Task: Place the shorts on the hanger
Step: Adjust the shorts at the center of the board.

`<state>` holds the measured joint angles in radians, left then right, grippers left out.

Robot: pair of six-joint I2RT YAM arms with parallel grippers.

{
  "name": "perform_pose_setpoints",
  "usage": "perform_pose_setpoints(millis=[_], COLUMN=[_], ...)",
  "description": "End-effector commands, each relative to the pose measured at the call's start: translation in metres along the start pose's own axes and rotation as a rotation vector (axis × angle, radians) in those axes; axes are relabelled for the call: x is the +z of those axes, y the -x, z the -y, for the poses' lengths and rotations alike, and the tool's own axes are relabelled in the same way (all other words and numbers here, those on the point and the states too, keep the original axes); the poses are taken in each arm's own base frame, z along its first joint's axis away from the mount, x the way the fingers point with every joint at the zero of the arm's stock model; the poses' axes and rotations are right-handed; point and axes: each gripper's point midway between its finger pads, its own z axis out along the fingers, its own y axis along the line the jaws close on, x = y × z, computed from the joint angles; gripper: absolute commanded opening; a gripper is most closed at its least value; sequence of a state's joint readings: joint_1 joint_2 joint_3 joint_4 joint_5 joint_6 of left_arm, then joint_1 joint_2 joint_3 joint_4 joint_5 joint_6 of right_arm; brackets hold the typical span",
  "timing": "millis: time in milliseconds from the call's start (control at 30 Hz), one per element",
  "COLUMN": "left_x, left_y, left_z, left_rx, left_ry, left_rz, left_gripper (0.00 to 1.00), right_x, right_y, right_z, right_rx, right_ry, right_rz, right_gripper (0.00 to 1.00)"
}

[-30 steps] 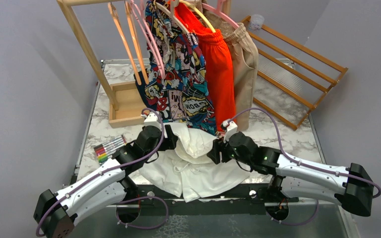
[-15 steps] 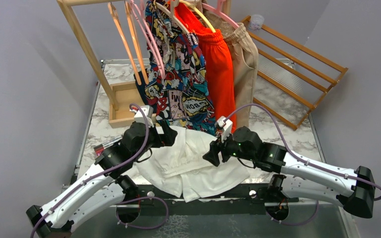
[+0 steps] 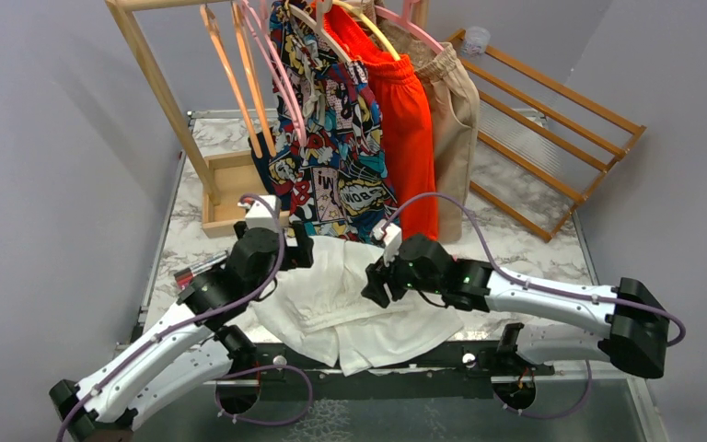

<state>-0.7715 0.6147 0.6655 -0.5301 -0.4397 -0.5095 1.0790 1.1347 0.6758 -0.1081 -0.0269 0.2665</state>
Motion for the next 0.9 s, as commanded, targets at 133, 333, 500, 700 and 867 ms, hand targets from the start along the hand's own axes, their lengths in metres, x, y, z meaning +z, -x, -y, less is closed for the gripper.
perform_pose_setpoints(millis=[133,333,500,700,867], left_x=[0.04,0.059,0.06,0.024,-0.004], left_y=[-0.019,-0.024,-0.001,0.06,0.073], left_z=[-0.002,-0.016,-0.042,-0.025,-0.041], left_rx=[0.077,0.025,-0.073,-0.092,-0.102], left_ry=[0.085,0.135,0.163,0.047,0.101], left_rz=[-0.083,-0.131,-0.098,0.09,0.176], left_gripper=[0.99,0.99,0.99,0.99,0.99], right_x=[0.006,-0.008,-0.025,-0.041,-0.049], right_y=[0.013,0.012,0.03,0.062,0.082], right_z=[0.018,0.027,0.03,0.012,0.012], right_rx=[0.021,0.029,0.043,0.008,-0.026], right_ry=[-0.12,-0.169,-0.195,-0.102,-0.119], right_rz=[0.049,0.059,0.146,0.268,0.305], right_gripper=[0.64,0.64,0.64,0.64,0.64])
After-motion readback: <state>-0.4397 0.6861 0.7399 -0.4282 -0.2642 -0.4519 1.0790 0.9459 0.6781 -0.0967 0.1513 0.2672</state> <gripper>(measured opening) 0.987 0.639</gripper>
